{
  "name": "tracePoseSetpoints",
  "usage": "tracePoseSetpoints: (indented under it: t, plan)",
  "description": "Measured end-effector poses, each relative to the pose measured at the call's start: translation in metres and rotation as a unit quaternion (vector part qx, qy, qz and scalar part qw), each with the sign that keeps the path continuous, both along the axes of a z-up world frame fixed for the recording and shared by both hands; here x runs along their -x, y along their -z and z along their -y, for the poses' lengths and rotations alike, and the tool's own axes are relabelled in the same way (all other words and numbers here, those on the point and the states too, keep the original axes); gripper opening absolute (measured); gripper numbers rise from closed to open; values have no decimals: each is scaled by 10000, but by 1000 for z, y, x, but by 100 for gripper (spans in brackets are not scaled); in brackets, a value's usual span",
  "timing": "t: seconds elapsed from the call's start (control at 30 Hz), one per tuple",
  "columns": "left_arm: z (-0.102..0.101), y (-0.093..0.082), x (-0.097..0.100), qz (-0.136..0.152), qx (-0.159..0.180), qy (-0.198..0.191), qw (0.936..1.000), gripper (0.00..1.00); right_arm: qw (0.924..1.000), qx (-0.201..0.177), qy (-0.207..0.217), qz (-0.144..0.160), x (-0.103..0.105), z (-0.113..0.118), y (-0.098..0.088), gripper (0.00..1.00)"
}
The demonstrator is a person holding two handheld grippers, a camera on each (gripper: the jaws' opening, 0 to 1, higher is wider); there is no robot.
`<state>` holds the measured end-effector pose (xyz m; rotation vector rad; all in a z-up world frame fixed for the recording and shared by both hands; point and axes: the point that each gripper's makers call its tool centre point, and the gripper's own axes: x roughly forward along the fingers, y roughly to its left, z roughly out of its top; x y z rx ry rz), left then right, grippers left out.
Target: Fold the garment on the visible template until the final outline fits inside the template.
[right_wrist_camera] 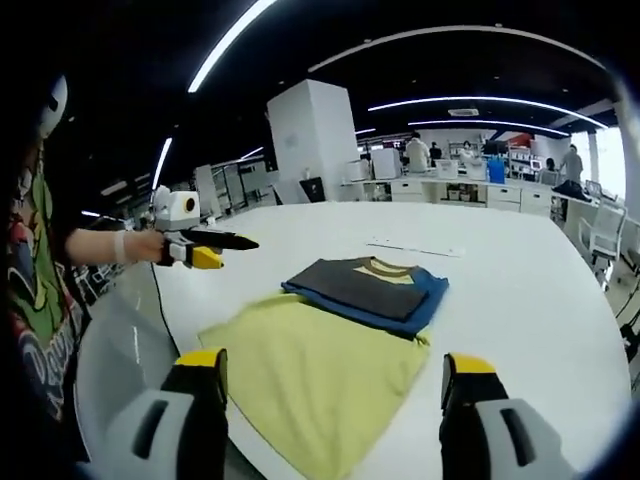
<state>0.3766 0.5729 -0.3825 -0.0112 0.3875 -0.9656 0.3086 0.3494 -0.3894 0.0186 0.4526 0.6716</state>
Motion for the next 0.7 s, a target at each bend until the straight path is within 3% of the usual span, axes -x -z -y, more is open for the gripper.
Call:
tracePoseSetpoints:
  t: [0.17,0.33,0.4,0.57,0.7]
  plan:
    - [-27,0,17,-28,-5,-148,9999,69,9999,119,123,10,5,-8,-9,88]
    - [-47,16,30,-123,-124,-258,9995,71,9995,58,299,99,7,-10,-15,88]
    - [-58,20,34,-156,-185,-363,9990,71,9994,68,329,25,9,-10,-13,89]
    - [-70,39,48,-418,-427,-486,9970,71,9982,553,225,-48,13,-1,4,89]
    - [-71,50,60,-536,-608,-502,9954,71,9984,465,290,-166,21,2,22,89]
